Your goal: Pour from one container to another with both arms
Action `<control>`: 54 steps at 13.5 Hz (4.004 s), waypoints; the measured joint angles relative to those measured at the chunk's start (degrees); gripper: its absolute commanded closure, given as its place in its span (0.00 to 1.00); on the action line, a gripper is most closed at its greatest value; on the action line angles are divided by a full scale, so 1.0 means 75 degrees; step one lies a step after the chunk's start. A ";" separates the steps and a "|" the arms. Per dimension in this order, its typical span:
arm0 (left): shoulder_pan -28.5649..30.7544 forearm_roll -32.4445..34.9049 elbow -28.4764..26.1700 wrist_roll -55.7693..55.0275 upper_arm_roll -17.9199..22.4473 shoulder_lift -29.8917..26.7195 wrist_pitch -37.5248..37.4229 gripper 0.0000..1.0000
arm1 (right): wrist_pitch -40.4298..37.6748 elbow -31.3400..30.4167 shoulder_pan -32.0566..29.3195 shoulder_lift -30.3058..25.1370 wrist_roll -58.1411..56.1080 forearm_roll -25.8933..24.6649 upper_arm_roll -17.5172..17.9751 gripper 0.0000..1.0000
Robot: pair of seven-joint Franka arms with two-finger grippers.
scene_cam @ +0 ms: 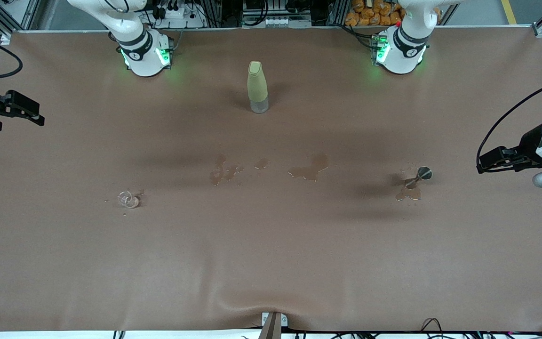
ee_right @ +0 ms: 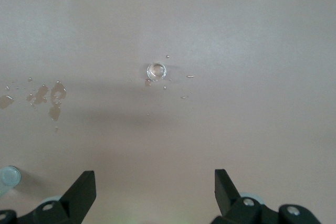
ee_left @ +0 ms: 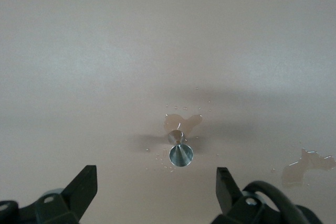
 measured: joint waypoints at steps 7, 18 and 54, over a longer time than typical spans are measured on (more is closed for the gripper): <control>0.0000 0.0000 0.0046 0.0000 -0.0001 -0.0152 -0.0073 0.00 | 0.0035 0.0014 -0.0007 0.0000 0.0008 -0.0012 -0.0047 0.00; -0.0034 0.0000 0.0045 0.0000 -0.0100 -0.0152 -0.0099 0.00 | 0.0057 0.0067 -0.0037 0.0000 0.0855 -0.0015 -0.0100 0.00; 0.0015 -0.0263 0.0036 0.1745 -0.0115 -0.0134 -0.0204 0.00 | 0.0066 0.0211 -0.0302 0.0000 0.0514 -0.0039 -0.0123 0.00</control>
